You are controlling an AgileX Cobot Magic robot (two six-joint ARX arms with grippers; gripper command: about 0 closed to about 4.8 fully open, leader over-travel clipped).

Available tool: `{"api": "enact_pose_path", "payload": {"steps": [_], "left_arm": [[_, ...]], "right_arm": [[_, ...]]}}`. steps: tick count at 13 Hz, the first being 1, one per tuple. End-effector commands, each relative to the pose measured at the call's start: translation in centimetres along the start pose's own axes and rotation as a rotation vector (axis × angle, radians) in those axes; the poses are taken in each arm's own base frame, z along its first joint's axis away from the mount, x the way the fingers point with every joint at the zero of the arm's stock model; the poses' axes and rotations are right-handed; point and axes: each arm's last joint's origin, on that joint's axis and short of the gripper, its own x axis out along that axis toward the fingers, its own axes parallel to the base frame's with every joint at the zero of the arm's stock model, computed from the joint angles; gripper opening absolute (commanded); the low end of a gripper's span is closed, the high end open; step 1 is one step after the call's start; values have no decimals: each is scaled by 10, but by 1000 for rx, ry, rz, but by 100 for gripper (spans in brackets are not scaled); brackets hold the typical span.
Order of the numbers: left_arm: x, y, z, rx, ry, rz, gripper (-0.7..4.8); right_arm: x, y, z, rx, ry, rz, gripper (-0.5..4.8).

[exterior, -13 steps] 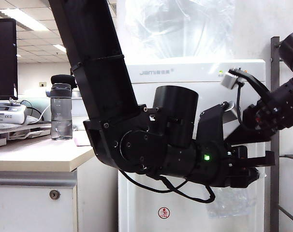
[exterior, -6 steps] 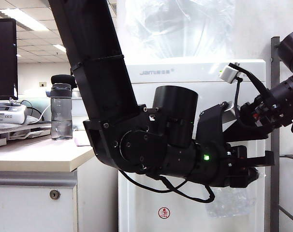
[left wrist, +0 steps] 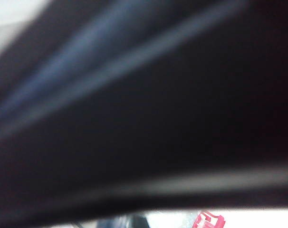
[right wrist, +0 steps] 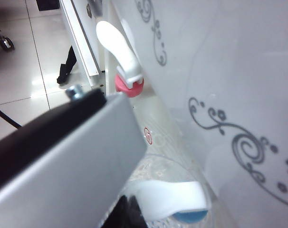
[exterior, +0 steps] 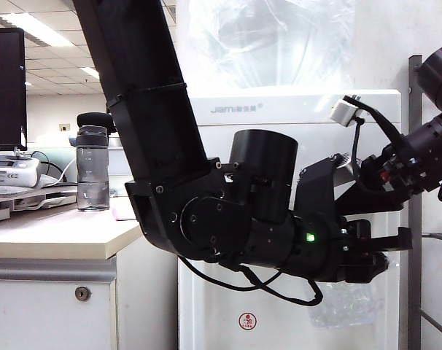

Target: Pick up the plastic mug from the left desk, go to the cold water outlet of the water dispenser, press the vertical switch to get some water, then put the mug back on the desk.

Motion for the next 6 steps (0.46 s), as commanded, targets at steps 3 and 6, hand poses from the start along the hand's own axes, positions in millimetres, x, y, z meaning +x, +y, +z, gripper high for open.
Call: {"api": "enact_pose_path", "payload": {"steps": [3, 6], "left_arm": [[0, -3, 7, 11, -44, -21, -6], [0, -2, 6, 6, -31, -18, -6]], "right_arm": [[7, 2, -2, 15, 14, 22, -5], [9, 4, -6, 36, 33, 36, -5]]}}
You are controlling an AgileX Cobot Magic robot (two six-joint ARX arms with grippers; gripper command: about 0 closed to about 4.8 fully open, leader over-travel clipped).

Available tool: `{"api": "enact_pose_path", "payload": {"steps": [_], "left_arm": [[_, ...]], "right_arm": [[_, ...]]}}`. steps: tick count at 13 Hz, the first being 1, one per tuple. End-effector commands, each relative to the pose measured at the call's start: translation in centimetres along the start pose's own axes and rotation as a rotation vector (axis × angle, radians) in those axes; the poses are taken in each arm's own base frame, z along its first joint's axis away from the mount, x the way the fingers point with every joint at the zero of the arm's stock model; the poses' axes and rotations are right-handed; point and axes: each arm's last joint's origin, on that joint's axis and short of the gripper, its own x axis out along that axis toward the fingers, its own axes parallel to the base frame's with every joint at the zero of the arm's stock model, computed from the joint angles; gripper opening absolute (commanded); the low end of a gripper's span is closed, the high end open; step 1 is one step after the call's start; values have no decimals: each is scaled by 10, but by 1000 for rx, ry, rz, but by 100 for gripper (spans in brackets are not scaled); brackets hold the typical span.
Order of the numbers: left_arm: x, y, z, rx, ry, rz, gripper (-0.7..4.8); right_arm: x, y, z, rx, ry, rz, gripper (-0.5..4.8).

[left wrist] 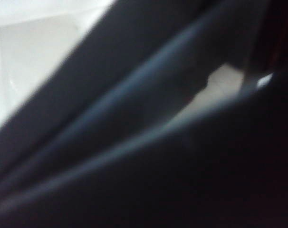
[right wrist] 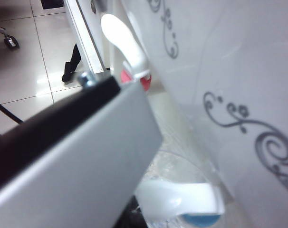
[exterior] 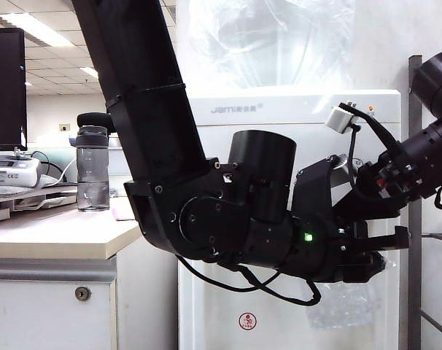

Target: Pick up the plastic mug from the left desk, go to the cold water outlet of the water dispenser, press the vertical switch to get some water, then put the mug back on the desk.

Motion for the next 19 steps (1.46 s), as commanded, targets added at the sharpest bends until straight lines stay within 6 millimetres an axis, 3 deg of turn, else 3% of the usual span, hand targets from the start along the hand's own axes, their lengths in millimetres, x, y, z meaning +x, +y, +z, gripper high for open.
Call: {"api": "enact_pose_path", "payload": {"steps": [1, 13, 19], "left_arm": [[1, -4, 7, 26, -36, -25, -6], [0, -4, 7, 27, -42, -27, -6], [0, -4, 7, 27, -43, -28, -6]], "right_arm": [[3, 2, -2, 23, 19, 21, -5], [-2, 2, 7, 23, -52, 42, -5], [-3, -1, 8, 117, -37, -4, -5]]}}
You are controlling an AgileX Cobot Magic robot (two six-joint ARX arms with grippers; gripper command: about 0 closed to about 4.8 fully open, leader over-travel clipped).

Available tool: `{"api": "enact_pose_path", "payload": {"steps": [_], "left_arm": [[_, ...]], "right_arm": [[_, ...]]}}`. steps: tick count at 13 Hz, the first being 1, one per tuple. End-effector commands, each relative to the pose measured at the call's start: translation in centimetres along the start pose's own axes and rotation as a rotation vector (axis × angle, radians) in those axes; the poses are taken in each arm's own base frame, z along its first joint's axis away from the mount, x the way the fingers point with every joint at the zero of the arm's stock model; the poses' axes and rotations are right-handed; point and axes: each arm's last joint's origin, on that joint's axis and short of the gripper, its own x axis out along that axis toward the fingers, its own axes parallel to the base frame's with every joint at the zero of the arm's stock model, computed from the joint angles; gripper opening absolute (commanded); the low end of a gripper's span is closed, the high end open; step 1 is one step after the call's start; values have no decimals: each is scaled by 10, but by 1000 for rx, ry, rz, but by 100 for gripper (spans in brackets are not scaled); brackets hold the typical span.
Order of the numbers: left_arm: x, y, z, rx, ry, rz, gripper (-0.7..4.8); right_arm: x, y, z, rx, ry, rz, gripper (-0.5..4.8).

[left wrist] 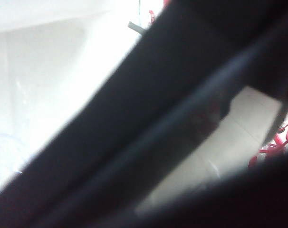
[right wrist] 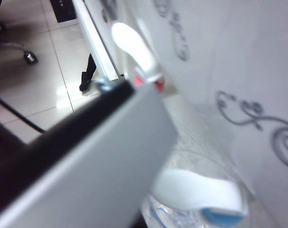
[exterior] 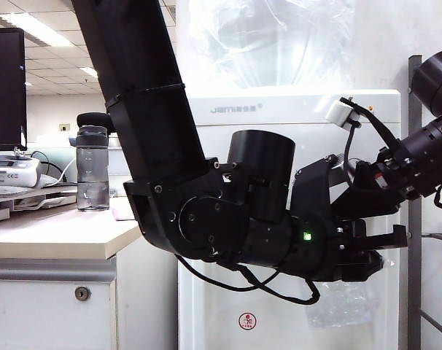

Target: Pick up the plastic mug from the left desk, go to the cold water outlet of the water dispenser, press the vertical switch to get some water, then put the mug back on the desk.

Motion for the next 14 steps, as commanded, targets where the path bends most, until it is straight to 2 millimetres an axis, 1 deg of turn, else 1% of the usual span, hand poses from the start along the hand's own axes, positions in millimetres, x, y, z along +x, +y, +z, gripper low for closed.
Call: {"api": "enact_pose_path", "payload": {"steps": [1, 9, 12, 14], "left_arm": [[1, -5, 7, 32, -43, -32, -6], [0, -5, 10, 38, -71, -50, -6], [-1, 2, 12, 14, -78, -36, -6], [-2, 4, 12, 14, -81, -33, -6]], "right_arm": [[-2, -3, 6, -4, -26, -38, -5], [-7, -3, 12, -27, -50, -48, -5], [-7, -6, 18, -75, -97, -75, -5], [-7, -6, 18, -77, -96, -79, -5]]}}
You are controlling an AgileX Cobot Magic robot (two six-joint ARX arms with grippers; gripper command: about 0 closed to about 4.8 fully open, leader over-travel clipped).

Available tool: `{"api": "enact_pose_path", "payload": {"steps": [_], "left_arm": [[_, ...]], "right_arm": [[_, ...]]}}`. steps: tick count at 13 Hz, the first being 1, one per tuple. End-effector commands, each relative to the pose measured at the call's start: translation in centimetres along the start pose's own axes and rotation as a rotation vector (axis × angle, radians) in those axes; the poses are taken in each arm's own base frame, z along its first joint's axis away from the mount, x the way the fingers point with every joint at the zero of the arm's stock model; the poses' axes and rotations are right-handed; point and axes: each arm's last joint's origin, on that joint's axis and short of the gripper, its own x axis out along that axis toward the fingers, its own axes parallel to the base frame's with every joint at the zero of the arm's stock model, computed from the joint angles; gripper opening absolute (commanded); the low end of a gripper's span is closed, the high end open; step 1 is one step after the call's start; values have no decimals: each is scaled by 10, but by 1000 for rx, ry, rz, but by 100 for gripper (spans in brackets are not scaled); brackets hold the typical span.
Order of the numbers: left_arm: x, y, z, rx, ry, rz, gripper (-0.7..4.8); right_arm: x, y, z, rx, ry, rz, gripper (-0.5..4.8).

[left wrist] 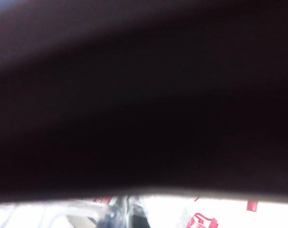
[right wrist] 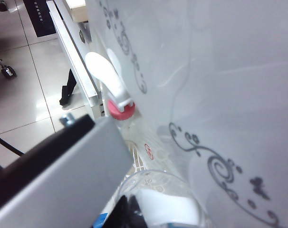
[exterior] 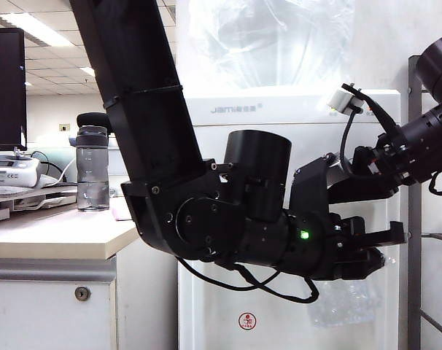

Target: Pick up the plastic mug from the left desk, go to the cold water outlet of the water dispenser, press the vertical switch to get some water, then put the mug back on the desk.

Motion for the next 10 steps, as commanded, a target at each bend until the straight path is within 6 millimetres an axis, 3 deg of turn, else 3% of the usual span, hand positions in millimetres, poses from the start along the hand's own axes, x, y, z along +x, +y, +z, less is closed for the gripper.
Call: {"api": "enact_pose_path", "payload": {"steps": [1, 6, 10], "left_arm": [[0, -1, 11, 24, -66, -16, -6], [0, -1, 10, 22, -61, -15, -6], [0, -1, 10, 22, -60, -15, -6]], "right_arm": [[0, -2, 6, -39, -36, -9, -5], [12, -2, -10, 4, 9, 23, -5], [13, -2, -11, 8, 18, 14, -5]]}}
